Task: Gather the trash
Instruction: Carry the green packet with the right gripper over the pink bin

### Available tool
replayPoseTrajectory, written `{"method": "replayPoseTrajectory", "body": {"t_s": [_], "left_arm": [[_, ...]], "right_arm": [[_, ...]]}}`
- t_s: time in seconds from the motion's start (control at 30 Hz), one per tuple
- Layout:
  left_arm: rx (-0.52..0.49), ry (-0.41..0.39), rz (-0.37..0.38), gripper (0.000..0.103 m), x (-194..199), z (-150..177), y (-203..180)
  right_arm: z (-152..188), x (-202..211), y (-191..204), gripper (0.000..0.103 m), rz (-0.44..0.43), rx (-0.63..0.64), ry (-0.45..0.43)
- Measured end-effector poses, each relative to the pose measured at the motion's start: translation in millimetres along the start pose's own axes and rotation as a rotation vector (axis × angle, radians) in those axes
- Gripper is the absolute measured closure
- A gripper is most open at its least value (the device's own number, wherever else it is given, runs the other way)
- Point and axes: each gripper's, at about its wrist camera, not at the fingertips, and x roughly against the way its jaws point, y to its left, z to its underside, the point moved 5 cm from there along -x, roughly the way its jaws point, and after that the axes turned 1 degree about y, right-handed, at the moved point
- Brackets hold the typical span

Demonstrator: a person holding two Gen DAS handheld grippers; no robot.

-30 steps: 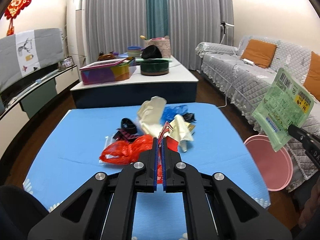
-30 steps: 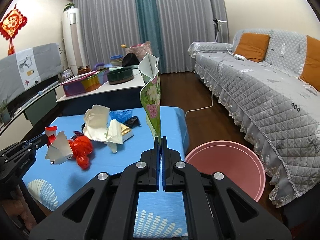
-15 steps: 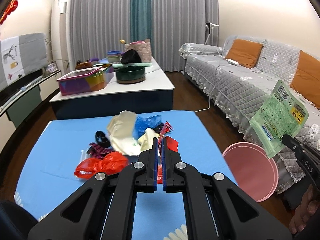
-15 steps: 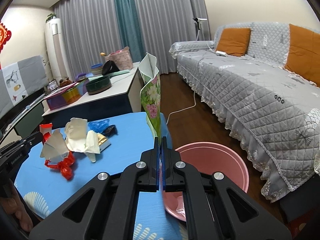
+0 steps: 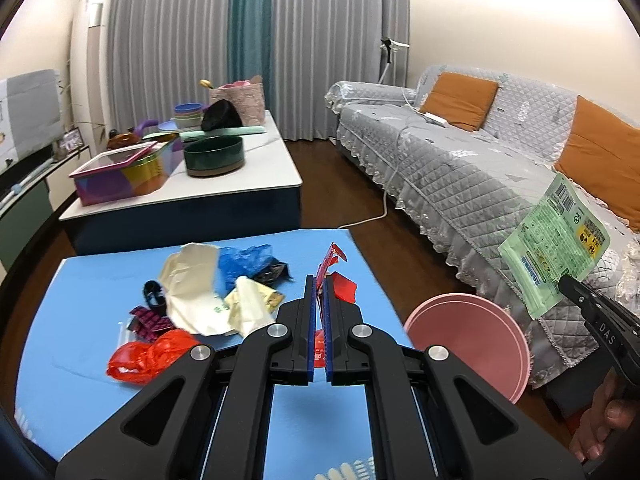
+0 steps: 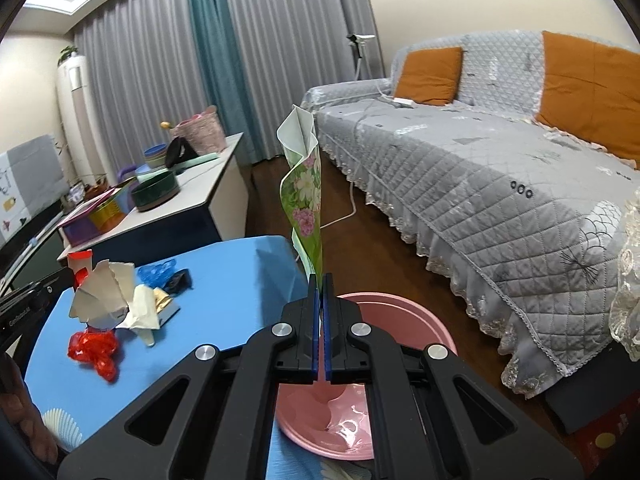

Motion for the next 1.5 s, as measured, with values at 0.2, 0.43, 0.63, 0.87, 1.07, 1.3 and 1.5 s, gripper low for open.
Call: {"method": "replayPoseTrajectory", "body": {"t_s": [0.2,0.43,0.63,0.87,1.07,1.3,1.5], "left_arm": [[-0.021,-0.006,0.045,0.1,-6.8,-13.1,-17.7],[-0.036,0.008,0.132,0.1,-19.2,-19.3,-42.7],[-0.071,0.041,0.238,0.1,-37.1,-19.8,-74.7],[-0.131,0.095,0.372,0.1,-62.4,-14.1,-114.7],[-0.153,0.148,0.434,0.1,-85.5,-5.8,-140.4],[-0.175,0.169,0.465,0.1,-93.8,-1.9,-155.3],[-0.163,0.175,0.482,0.077,-93.9,-3.1,-153.2]], "right_arm": [[-4.2,-2.8,-21.8,0.101,0.019,-0.043,0.009],[-1.2,-8.8,-30.9,0.101,0.031,-0.05,0.029],[0.3,-12.9,-37.2,0.101,0.051,-0.047,0.043],[6.8,-21.4,-49.9,0.101,0.083,-0.051,0.076],[13.1,-27.8,-59.1,0.101,0.102,-0.049,0.101],[18.4,-30.8,-65.5,0.101,0.115,-0.045,0.12],[24.7,-37.3,-65.6,0.086,0.13,-0.033,0.163]]}}
